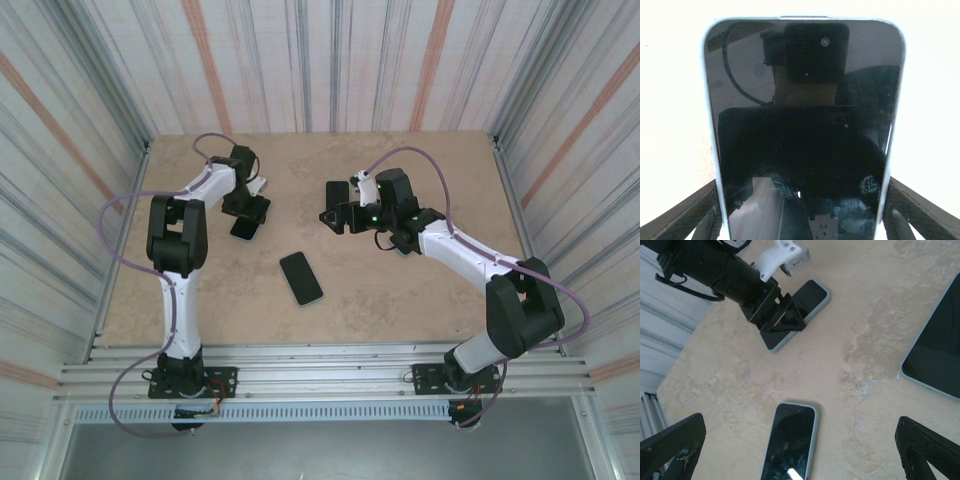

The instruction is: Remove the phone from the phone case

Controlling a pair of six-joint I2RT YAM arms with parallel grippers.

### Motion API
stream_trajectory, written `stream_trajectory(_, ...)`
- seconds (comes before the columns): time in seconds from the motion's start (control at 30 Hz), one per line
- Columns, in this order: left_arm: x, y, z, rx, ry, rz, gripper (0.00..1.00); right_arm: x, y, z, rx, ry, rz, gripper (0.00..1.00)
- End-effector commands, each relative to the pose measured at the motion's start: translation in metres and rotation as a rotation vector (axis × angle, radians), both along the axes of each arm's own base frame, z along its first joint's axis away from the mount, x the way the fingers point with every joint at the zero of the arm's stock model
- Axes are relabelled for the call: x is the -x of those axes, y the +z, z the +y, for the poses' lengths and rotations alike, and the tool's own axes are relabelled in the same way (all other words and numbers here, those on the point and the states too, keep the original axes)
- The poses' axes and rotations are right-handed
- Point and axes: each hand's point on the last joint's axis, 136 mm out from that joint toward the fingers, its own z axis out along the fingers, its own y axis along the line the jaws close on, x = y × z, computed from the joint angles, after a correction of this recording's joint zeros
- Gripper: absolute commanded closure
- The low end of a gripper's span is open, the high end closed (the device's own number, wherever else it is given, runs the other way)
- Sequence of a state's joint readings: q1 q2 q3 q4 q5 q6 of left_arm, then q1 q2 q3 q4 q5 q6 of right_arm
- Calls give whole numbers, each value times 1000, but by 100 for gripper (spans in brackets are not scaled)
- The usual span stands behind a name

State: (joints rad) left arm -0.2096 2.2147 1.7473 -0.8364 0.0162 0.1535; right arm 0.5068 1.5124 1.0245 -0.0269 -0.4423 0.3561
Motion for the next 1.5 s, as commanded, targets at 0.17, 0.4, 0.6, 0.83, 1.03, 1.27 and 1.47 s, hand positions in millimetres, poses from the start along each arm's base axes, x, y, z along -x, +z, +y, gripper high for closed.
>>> stream_trajectory(0.17, -6, 15, 1, 19, 56, -31, 33, -3, 6, 7, -59, -24, 19, 1)
stream_trajectory(0.4, -10, 81, -12, 160, 163, -139, 34, -6, 9, 17, -168, -37, 52, 1)
stream_trajectory(0.6, 0, 128, -41, 321, 225, -211, 36, -5, 9, 38, -218, 9, 68, 1)
stream_trajectory(0.83, 17, 169, -77, 468, 264, -268, 37, -10, 4, 67, -245, 48, 102, 3)
stream_trajectory(1.03, 24, 187, -101, 538, 268, -305, 38, -18, 2, 83, -280, 53, 112, 12)
stream_trajectory(1.27, 29, 200, -115, 576, 269, -322, 39, -26, -8, 96, -300, 33, 166, 29)
stream_trajectory(1.47, 32, 206, -124, 596, 273, -334, 39, -33, -7, 103, -318, 35, 184, 52)
